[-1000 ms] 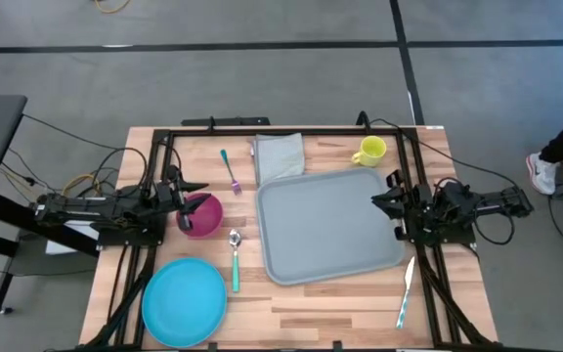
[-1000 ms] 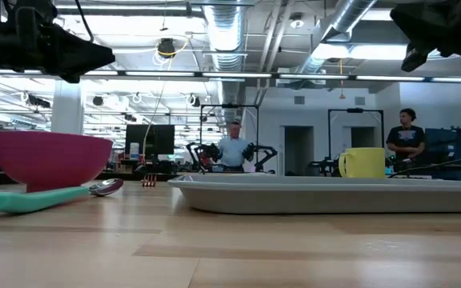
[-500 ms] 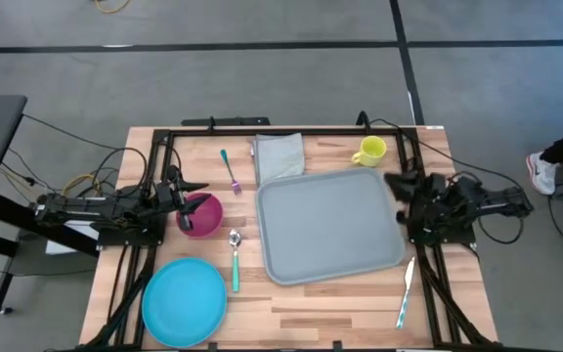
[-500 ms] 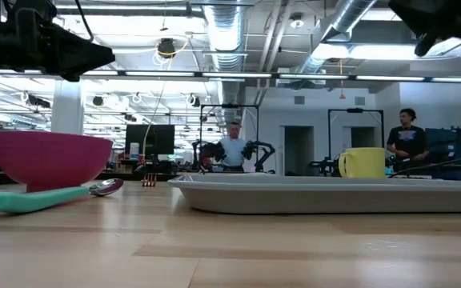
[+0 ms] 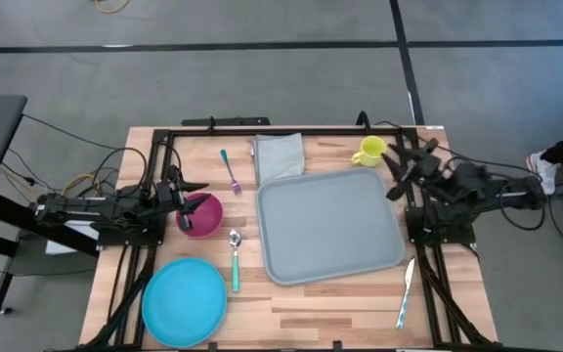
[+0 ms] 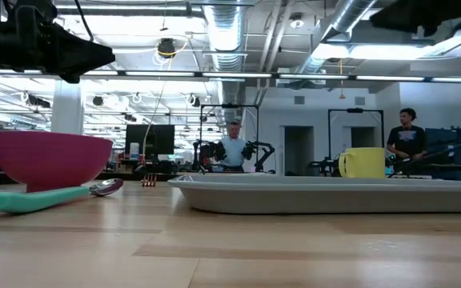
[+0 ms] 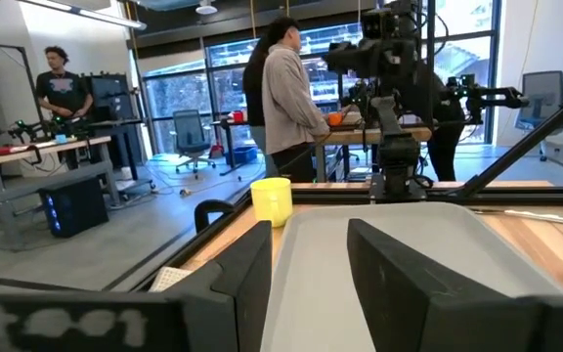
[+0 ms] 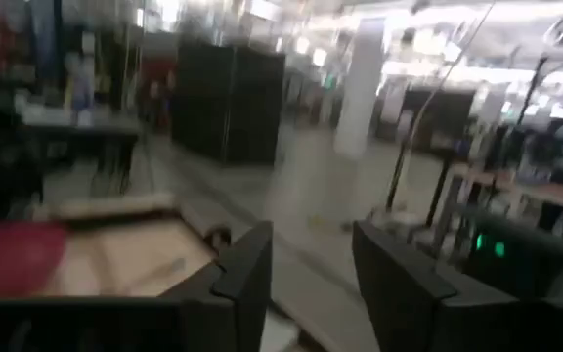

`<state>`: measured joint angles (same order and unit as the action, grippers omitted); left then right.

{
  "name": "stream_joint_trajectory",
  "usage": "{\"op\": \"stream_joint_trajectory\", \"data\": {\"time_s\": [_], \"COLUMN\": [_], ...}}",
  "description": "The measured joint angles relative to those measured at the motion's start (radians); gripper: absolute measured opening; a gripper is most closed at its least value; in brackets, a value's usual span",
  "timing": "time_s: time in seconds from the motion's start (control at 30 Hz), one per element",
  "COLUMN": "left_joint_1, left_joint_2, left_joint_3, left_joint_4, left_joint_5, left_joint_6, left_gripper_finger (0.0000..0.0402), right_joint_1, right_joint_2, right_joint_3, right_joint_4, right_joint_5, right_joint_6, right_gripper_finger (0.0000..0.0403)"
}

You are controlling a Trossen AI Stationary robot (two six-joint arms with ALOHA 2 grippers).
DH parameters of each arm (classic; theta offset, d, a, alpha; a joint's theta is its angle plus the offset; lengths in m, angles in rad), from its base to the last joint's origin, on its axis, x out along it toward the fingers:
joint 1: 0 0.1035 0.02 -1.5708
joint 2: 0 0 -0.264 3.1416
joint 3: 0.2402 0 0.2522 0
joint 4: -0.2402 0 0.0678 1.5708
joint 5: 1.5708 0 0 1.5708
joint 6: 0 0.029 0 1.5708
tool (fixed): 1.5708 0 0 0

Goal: Set up tray
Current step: Move the gray tray to the center of the table

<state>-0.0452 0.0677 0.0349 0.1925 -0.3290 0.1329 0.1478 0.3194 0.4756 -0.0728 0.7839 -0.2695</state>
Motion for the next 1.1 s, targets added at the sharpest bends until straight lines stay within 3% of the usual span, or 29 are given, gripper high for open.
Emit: {"op": "stream_joint_trajectory", "data": {"time_s": [0.1,0.27,0.47,0.77,0.87,1.1], "left_joint_1": [0.000,0.000,0.000,0.000,0.000,0.000], "left_joint_2": [0.000,0.000,0.000,0.000,0.000,0.000], "left_joint_3": [0.000,0.000,0.000,0.000,0.000,0.000], "left_joint_4": [0.000,0.000,0.000,-0.032,-0.033,-0.047], "left_joint_5": [0.000,0.000,0.000,0.000,0.000,0.000], "left_joint_6": [-0.001,-0.008,-0.036,-0.070,-0.070,-0.074], "left_gripper_finger": [0.0128,0.0128,0.0128,0.0128,0.0128,0.0128], "right_joint_1": [0.003,0.024,0.088,0.232,0.263,0.252], "right_joint_2": [0.080,0.225,0.498,0.816,0.876,0.947], "right_joint_3": [0.029,0.040,0.042,0.042,0.051,0.122], "right_joint_4": [-0.108,-0.227,-0.218,-0.151,-0.093,-0.180], "right_joint_5": [-0.091,-0.497,-0.648,-0.681,-0.681,-0.669], "right_joint_6": [0.141,0.444,0.628,0.658,0.655,0.713], "right_gripper_finger": [0.0159,0.0156,0.0136,0.0123,0.0123,0.0121]}}
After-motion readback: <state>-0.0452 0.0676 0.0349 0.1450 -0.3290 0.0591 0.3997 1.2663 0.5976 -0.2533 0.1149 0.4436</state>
